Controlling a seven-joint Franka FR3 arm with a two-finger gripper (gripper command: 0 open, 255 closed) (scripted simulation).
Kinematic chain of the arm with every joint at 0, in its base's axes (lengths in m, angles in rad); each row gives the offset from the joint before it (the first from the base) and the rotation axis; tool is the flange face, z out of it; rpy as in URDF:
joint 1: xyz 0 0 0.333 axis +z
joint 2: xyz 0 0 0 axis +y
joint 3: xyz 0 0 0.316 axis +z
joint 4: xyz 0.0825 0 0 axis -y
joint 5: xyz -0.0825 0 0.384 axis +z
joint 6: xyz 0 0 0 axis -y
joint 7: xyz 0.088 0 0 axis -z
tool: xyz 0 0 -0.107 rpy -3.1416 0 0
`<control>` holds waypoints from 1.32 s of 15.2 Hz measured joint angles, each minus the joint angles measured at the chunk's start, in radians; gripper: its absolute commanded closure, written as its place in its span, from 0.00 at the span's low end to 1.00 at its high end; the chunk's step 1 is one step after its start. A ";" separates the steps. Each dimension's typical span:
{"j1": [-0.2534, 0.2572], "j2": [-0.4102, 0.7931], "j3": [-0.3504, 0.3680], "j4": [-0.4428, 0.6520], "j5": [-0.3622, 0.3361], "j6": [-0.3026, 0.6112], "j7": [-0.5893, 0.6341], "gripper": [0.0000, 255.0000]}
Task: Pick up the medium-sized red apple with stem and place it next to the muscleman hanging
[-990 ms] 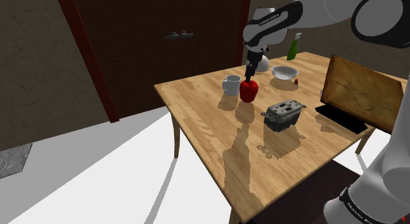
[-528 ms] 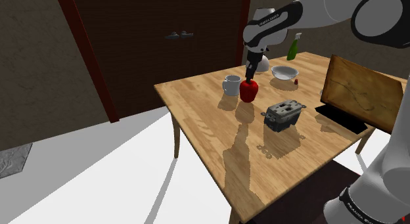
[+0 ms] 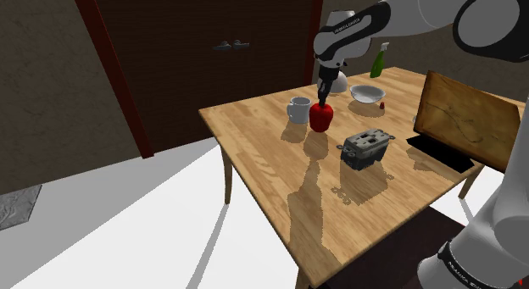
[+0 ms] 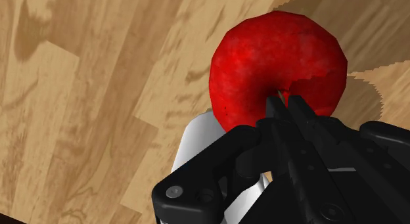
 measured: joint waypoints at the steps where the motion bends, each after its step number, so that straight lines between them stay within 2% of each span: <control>1: 0.000 0.000 0.000 0.000 0.000 0.000 0.000 1.00; 20: 0.000 -0.052 -0.010 0.173 -0.024 -0.222 0.013 1.00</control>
